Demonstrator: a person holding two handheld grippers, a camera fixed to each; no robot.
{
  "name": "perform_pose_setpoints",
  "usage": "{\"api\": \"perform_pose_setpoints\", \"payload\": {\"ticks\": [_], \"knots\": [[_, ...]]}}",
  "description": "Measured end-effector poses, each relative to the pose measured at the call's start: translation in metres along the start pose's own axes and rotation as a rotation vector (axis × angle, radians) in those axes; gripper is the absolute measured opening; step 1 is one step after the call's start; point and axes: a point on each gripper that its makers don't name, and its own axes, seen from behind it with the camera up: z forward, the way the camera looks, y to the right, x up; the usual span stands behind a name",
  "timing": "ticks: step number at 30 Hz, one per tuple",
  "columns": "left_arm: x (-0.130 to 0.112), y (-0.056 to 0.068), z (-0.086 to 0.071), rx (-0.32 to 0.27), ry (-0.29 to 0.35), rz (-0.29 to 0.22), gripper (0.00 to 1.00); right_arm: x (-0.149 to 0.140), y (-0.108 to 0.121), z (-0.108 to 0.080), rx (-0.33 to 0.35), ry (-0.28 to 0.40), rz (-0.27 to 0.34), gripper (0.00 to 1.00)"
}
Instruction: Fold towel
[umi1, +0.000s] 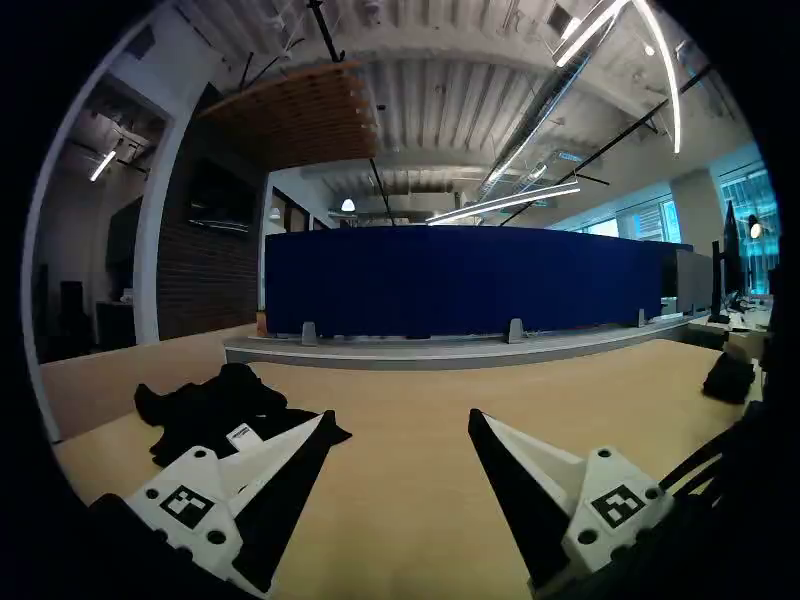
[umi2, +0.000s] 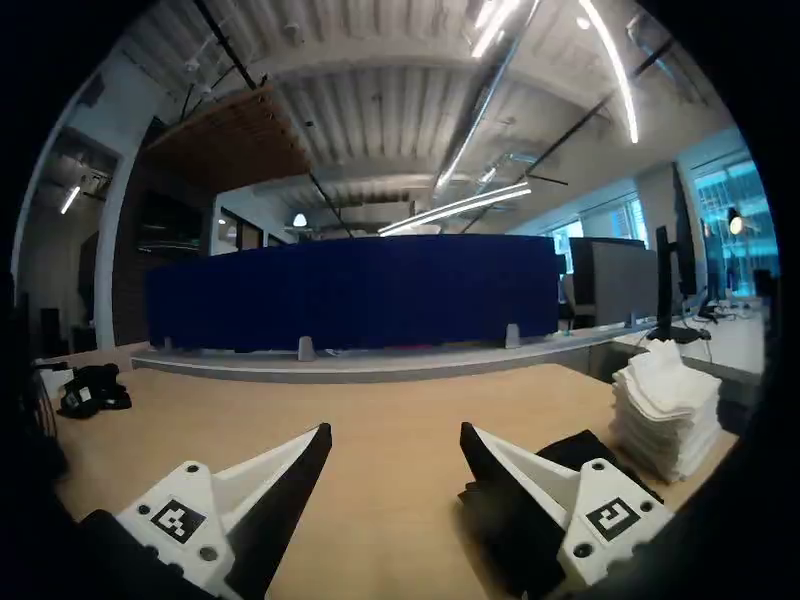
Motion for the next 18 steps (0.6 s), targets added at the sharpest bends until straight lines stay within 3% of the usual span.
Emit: {"api": "perform_pose_setpoints", "payload": {"ticks": [18], "knots": [[0.0000,0.0002,0.0014,0.000,0.000,0.000,0.99,-0.0011,-0.0042,0.0011,0.005,0.010,-0.048,1.00]]}}
